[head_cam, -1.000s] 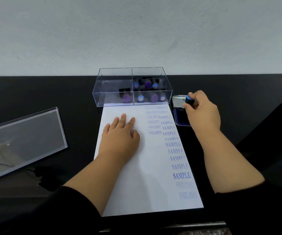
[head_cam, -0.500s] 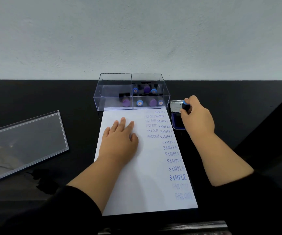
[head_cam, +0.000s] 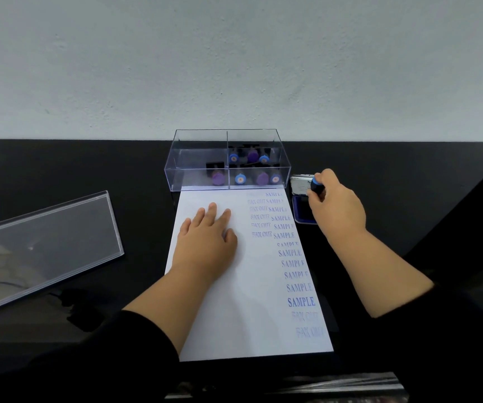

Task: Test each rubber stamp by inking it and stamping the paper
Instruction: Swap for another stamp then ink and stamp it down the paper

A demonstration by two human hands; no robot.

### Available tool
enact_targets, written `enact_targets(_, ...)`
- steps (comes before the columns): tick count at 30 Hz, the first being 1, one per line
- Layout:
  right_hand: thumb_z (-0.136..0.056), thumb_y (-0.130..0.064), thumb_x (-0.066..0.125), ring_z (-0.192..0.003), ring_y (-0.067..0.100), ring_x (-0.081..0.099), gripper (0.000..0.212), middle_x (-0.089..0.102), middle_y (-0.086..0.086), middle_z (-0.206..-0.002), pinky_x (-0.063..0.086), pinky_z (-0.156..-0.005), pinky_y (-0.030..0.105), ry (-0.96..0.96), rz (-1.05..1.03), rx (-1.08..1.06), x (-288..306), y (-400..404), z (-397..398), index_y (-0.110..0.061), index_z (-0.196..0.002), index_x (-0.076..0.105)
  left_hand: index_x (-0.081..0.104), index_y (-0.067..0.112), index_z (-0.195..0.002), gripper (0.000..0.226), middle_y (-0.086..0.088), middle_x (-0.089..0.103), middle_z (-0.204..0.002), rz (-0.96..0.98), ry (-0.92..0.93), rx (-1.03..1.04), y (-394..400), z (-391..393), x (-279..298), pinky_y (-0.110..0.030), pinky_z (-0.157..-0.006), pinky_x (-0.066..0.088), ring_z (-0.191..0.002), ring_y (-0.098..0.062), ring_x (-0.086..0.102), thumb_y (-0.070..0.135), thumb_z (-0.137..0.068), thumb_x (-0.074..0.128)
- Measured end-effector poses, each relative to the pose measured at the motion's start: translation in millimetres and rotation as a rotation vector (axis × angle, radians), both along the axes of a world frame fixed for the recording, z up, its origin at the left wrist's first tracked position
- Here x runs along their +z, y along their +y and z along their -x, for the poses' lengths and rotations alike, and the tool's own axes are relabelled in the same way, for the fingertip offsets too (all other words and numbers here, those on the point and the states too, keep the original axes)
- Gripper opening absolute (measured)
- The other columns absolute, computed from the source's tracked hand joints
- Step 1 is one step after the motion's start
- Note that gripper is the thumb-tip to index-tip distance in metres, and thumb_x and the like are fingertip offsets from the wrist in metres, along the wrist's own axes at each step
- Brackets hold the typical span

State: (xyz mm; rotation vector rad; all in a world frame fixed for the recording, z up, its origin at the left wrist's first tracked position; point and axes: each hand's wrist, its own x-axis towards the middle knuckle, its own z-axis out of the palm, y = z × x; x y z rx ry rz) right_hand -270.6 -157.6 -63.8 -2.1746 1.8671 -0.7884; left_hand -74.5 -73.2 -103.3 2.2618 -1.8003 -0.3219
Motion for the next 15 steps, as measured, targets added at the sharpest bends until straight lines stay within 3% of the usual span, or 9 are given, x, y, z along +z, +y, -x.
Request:
enact_targets(5,-0.096,-0.022,0.05,-0.08,0.026,0.058,0.024,0.061,0.008,-0.094,0.052,-0.067,0.042,-0.036,-0.02,0.002,2.9,2.3,-0.5,-0.016,-0.118,0.045,0.015,0.032,-0.152,0.052,0.004,0.0,-0.16,-0.012,-0.004,-0.004,-0.6,-0.9,-0.1,-0.032,-0.117,-0.003,-0.147,-0.014,-0.001,0.03,-0.1,0.023)
enact_targets(10,-0.095,-0.022,0.051,-0.076,0.022,0.057,0.02,0.061,0.005,-0.091,0.047,-0.061,0.034,-0.153,-0.019,-0.013,4.9,7.8,-1.3,-0.019,-0.113,0.046,0.012,0.032,-0.152,0.052,0.004,-0.001,-0.16,-0.023,-0.023,-0.01,-0.7,-1.0,-0.6,-0.033,-0.117,-0.003,-0.147,-0.015,-0.002,0.031,-0.1,0.022)
enact_targets(15,-0.093,-0.025,0.054,-0.078,0.021,0.059,0.017,0.062,0.002,-0.086,0.049,-0.066,0.035,-0.263,-0.038,0.032,9.1,32.9,-11.8,-0.022,-0.11,0.049,0.004,0.029,-0.153,0.053,0.002,-0.008,-0.16,-0.081,-0.042,-0.032,-0.5,-0.5,1.7,-0.035,-0.117,-0.005,-0.147,-0.016,-0.007,0.033,-0.101,0.018)
